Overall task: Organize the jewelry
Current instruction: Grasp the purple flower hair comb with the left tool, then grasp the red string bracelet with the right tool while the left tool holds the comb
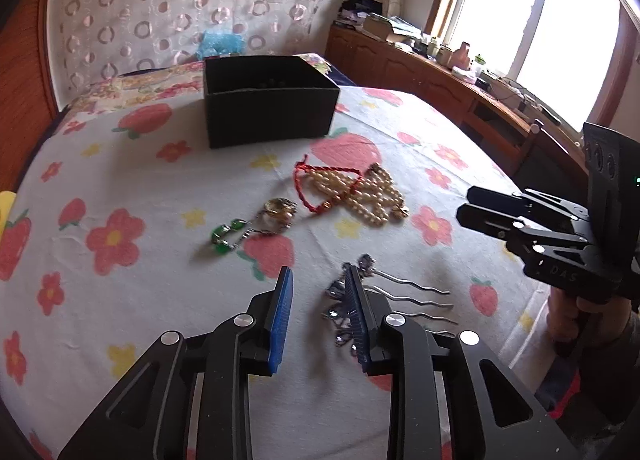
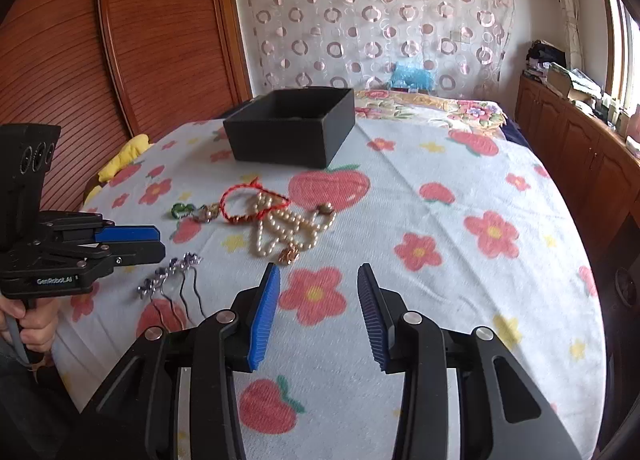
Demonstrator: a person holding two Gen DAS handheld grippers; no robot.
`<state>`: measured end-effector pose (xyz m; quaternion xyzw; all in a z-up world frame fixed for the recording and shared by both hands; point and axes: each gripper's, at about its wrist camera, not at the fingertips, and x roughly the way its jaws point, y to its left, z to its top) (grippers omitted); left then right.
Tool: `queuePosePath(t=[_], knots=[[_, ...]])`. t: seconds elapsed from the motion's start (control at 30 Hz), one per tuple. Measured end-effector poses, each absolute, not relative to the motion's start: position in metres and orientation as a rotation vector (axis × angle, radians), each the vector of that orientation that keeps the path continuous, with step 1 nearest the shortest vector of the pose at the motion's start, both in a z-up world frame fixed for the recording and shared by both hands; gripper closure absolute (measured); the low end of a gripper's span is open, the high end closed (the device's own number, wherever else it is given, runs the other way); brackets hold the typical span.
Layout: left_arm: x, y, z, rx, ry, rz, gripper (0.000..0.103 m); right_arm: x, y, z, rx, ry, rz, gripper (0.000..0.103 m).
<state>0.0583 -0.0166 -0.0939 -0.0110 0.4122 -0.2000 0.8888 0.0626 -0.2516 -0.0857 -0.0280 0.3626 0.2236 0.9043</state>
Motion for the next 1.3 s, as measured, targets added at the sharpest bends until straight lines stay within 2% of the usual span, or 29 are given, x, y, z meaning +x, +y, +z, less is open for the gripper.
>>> queuePosePath(t=[0.47, 0.5, 0.6, 1.3], knots=[[0.061, -0.031, -0.106, -0.029, 0.892, -0.436, 0.076, 0.063, -0.250, -0.092, -0.031, 0.769, 0.489, 0.060], [0.060, -0.030, -0.106, -0.027, 0.891, -0.436, 0.081, 0.063, -0.251, -0.092, -0.030, 0.771, 0.490, 0.060], [0.060, -0.029, -0.106, -0.023, 0.889, -0.437, 0.083, 0.063, -0.250, -0.092, -0.031, 0.773, 0.492, 0.060], [0.043, 0.031, -0.072, -0.084, 0.726, -0.284, 0.083, 0.095, -0.209, -0.067, -0.122, 0.760, 0.544, 0.060]])
